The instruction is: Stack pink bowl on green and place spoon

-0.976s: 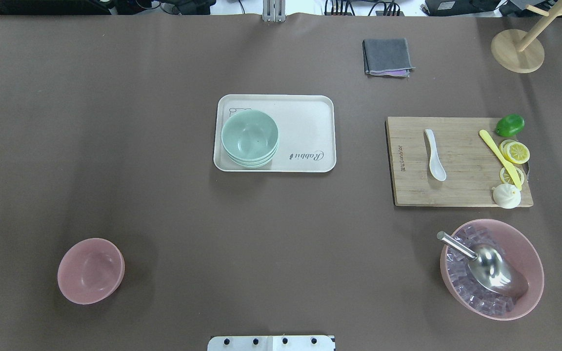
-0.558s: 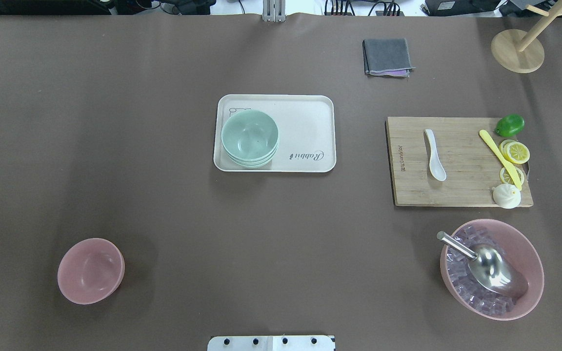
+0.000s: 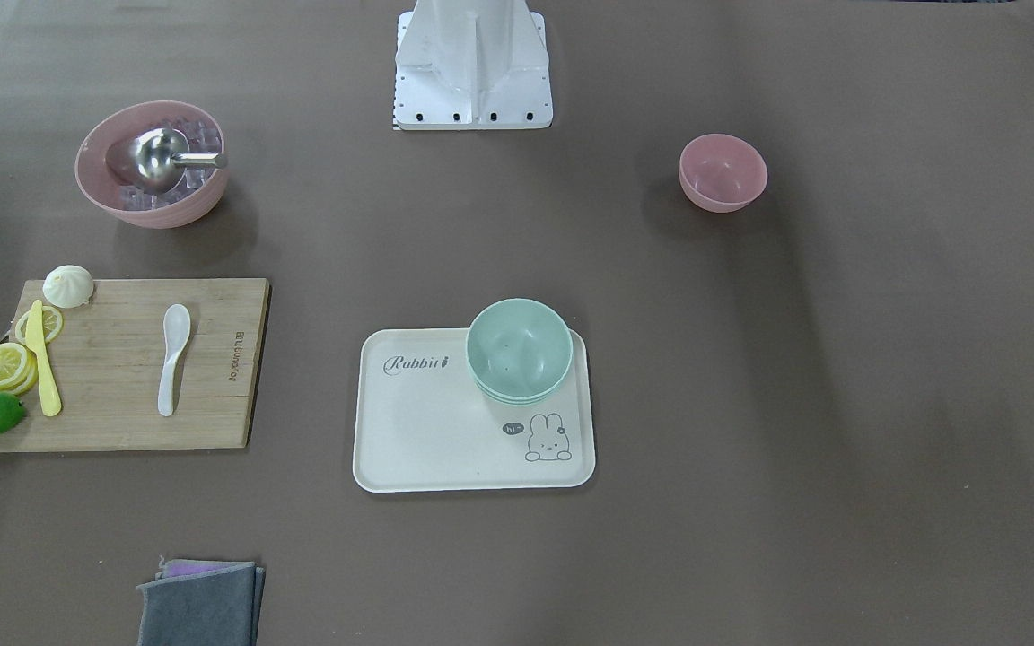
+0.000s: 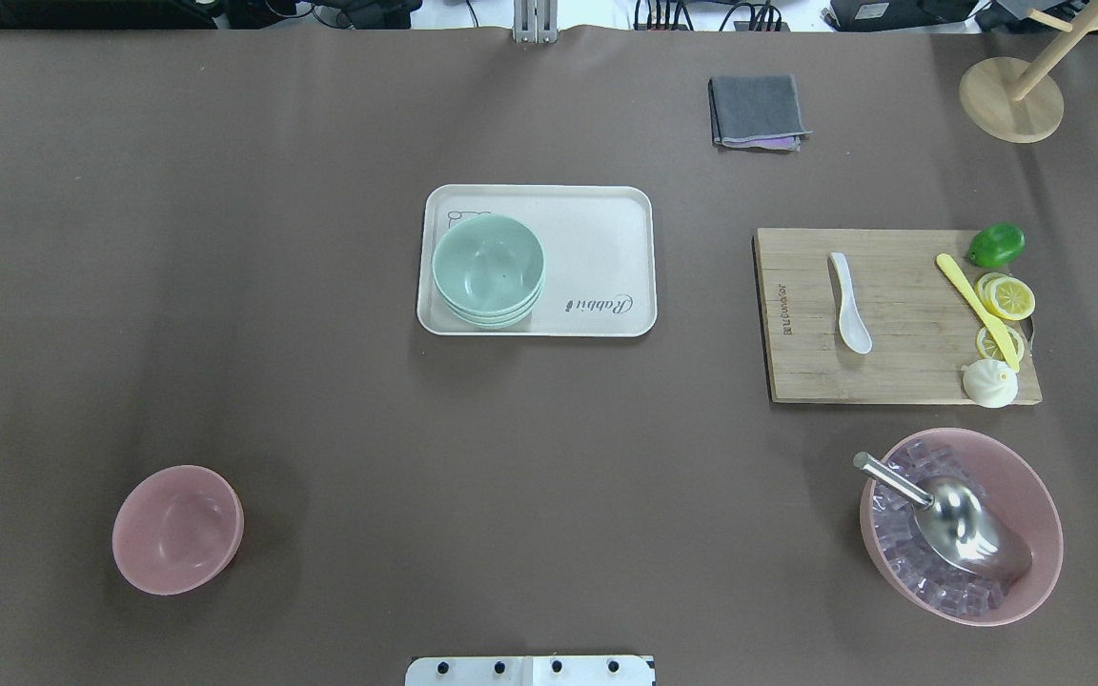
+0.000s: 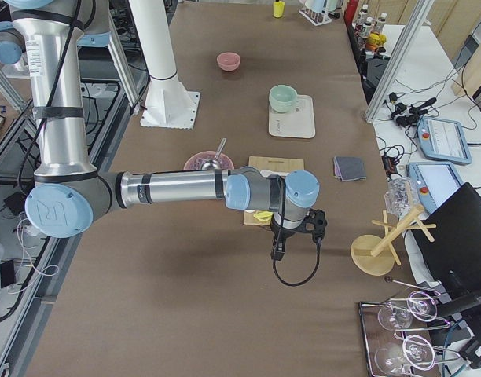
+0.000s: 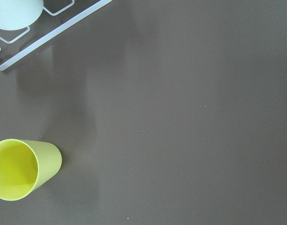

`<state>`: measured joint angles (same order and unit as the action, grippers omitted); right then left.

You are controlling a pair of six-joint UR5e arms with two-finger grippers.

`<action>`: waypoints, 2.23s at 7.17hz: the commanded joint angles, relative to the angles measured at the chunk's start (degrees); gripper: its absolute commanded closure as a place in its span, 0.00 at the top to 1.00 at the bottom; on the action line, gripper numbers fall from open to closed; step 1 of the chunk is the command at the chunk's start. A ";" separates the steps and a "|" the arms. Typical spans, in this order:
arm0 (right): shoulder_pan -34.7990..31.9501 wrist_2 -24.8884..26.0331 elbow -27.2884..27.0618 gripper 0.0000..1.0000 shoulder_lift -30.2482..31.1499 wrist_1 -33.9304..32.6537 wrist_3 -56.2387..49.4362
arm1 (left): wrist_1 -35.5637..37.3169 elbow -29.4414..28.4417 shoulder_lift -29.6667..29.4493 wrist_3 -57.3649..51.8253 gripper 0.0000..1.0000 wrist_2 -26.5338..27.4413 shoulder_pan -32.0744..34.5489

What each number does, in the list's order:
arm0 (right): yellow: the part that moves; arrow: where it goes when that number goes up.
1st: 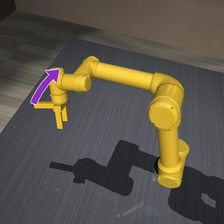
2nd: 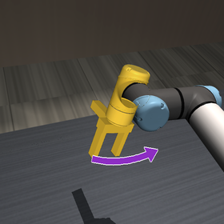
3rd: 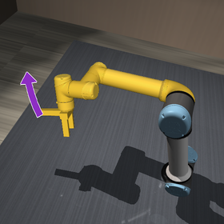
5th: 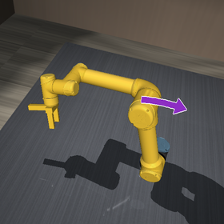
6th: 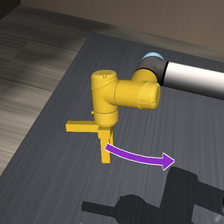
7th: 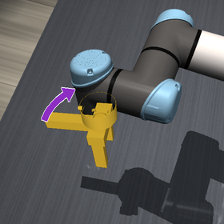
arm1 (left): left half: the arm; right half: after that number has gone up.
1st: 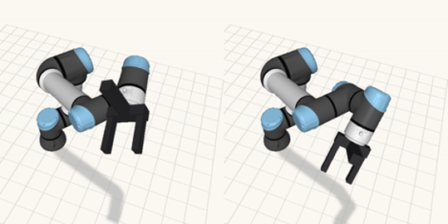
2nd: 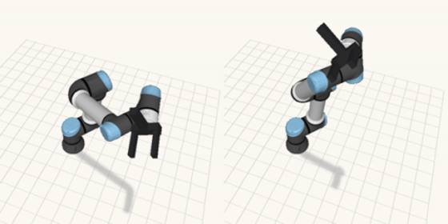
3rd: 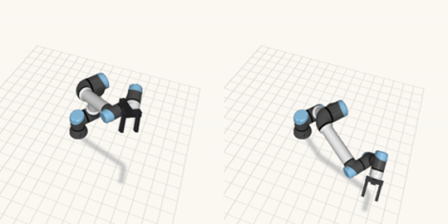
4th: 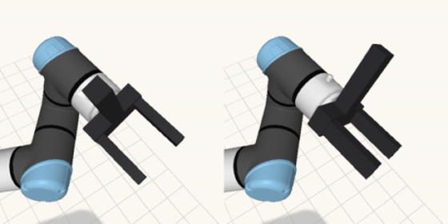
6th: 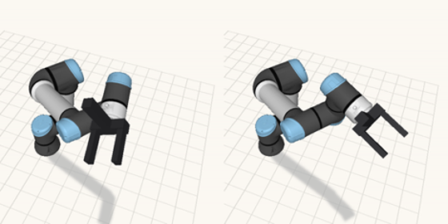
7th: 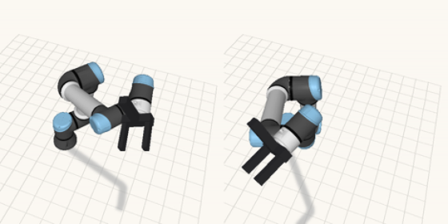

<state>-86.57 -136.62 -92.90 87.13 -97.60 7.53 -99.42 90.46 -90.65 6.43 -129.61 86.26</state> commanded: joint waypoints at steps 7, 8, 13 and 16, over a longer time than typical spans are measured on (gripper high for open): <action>0.53 -2.86 -1.06 1.00 0.15 0.57 2.22 | -13.17 25.34 5.28 65.33 0.97 9.99 -42.18; 0.53 -2.95 -1.14 1.00 0.23 0.57 2.23 | -14.04 29.55 9.75 65.46 0.97 10.08 -44.31; 1.93 -2.87 -0.80 1.00 -0.20 0.57 2.23 | -28.90 28.29 19.03 71.00 0.97 17.81 -56.36; 2.02 -2.86 -0.79 1.00 -0.56 0.57 2.23 | -28.90 26.44 16.66 71.09 0.88 17.81 -57.34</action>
<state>-84.60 -139.49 -93.72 86.72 -97.03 9.75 -128.31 117.58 -73.08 77.46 -111.79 29.24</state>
